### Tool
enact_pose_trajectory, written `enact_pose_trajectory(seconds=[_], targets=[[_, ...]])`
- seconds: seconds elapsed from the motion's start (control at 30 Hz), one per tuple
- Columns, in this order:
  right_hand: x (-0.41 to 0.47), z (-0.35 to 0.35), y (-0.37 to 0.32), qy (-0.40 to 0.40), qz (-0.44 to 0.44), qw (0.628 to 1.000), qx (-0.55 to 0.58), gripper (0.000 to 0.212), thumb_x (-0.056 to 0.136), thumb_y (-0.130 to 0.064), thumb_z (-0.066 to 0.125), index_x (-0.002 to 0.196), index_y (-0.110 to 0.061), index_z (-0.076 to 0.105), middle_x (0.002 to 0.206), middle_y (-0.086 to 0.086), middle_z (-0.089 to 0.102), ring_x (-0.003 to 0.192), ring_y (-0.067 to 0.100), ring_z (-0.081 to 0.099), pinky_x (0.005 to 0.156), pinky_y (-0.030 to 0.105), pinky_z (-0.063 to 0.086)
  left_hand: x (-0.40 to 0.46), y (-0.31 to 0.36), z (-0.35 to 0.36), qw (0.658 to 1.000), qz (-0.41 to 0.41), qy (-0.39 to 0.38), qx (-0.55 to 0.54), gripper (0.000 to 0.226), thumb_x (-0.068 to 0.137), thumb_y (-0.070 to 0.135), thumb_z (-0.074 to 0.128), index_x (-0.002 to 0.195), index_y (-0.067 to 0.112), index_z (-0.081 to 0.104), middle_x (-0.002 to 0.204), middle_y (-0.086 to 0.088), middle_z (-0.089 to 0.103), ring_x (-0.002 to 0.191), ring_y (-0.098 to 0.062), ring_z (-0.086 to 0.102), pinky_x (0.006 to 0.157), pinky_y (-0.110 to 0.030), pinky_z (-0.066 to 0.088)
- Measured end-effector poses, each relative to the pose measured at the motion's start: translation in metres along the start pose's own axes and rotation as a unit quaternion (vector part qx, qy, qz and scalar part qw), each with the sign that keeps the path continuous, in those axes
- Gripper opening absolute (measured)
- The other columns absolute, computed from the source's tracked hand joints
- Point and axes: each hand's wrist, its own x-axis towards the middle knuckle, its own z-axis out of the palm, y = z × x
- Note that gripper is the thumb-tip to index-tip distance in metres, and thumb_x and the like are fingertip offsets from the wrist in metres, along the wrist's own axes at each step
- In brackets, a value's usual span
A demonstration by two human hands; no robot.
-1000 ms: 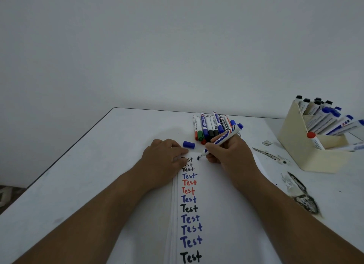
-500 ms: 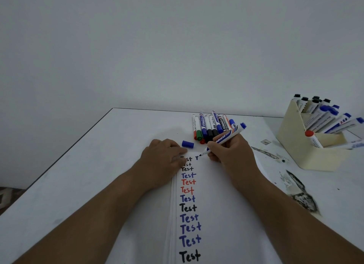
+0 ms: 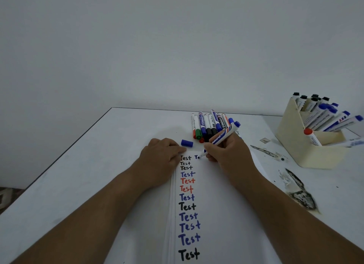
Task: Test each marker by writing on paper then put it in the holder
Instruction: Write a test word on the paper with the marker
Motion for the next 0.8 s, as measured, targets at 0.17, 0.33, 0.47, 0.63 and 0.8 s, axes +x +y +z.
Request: enact_pose_trajectory(seconds=[0.17, 0.33, 0.47, 0.63, 0.8], targets=[[-0.0004, -0.0005, 0.0005, 0.019, -0.007, 1.000, 0.005, 0.022, 0.087, -0.024, 0.075, 0.102, -0.013, 0.064, 0.083, 0.009, 0.072, 0.081, 0.028, 0.072, 0.082, 0.047, 0.061, 0.0002, -0.0010, 0.0003, 1.000, 0.001, 0.003, -0.003, 0.040, 0.105, 0.042, 0.039, 0.143, 0.035, 0.050, 0.142, 0.013, 0.046, 0.127, -0.013, 0.035, 0.101, -0.026, 0.029], [0.0010, -0.0006, 0.0006, 0.019, -0.002, 1.000, -0.002, 0.026, 0.088, -0.029, 0.075, 0.104, -0.013, 0.064, 0.086, 0.009, 0.072, 0.083, 0.027, 0.072, 0.084, 0.045, 0.061, 0.0006, -0.0016, 0.0014, 1.000, 0.002, 0.005, -0.005, 0.040, 0.105, 0.041, 0.039, 0.142, 0.036, 0.051, 0.141, 0.013, 0.047, 0.125, -0.013, 0.036, 0.102, -0.028, 0.031], [0.0007, -0.0002, 0.0020, 0.020, -0.014, 1.000, -0.001, 0.019, 0.086, -0.022, 0.074, 0.100, -0.014, 0.065, 0.083, 0.009, 0.071, 0.081, 0.028, 0.071, 0.079, 0.046, 0.062, -0.0003, -0.0017, 0.0010, 1.000, 0.000, 0.006, -0.009, 0.040, 0.105, 0.042, 0.039, 0.142, 0.035, 0.052, 0.141, 0.013, 0.047, 0.125, -0.012, 0.036, 0.103, -0.028, 0.031], [0.0004, -0.0004, 0.0020, 0.026, -0.010, 0.999, 0.020, 0.018, 0.086, -0.022, 0.075, 0.098, -0.016, 0.063, 0.083, 0.009, 0.072, 0.082, 0.030, 0.072, 0.080, 0.047, 0.062, 0.0001, -0.0013, 0.0007, 1.000, 0.001, 0.006, -0.008, 0.041, 0.105, 0.042, 0.039, 0.143, 0.035, 0.052, 0.142, 0.012, 0.047, 0.125, -0.012, 0.037, 0.101, -0.027, 0.030], [0.0029, -0.0008, 0.0050, 0.046, -0.005, 0.999, 0.016, 0.024, 0.086, -0.025, 0.074, 0.105, -0.018, 0.061, 0.086, 0.005, 0.071, 0.083, 0.026, 0.071, 0.079, 0.042, 0.062, 0.0004, -0.0025, 0.0012, 1.000, 0.005, 0.007, -0.008, 0.040, 0.105, 0.041, 0.039, 0.142, 0.034, 0.052, 0.141, 0.012, 0.048, 0.124, -0.013, 0.038, 0.103, -0.028, 0.033]])
